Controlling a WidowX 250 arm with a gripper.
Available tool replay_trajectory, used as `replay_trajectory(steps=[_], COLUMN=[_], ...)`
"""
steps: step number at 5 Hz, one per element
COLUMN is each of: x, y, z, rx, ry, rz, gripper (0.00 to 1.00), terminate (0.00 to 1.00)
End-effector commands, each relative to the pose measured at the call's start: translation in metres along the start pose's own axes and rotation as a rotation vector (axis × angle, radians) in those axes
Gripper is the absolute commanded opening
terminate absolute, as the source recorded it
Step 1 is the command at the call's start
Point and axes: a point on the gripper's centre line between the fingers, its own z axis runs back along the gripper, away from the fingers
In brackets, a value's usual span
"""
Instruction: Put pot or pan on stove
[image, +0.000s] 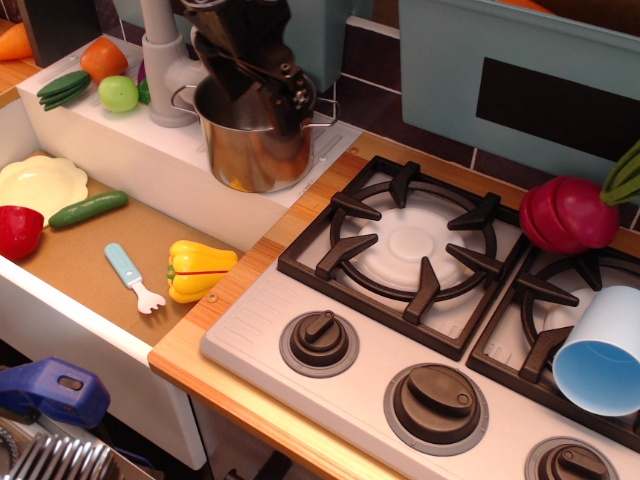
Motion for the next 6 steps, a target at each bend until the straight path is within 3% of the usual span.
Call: replay_trajectory(steps=[1,2,4,5,6], x=[0.008,0.003,-0.005,-0.003,-0.001], y=[0.005,0.009,0.008,0.008,0.007], z=[-0.009,-0.023,-0.039,-0.044,-0.046], rx=[-0.018,-0.068,-0.106,-0.082,-0.088], ry=[-0.041,-0.048,-0.06,-0.075,-0.071], rz=[-0.027,-0.008,0.038,0.024,0.038], gripper=[1.0,1.0,1.0,0.0,0.0], terminate=[0.0,0.0,0.0,0.0,0.0])
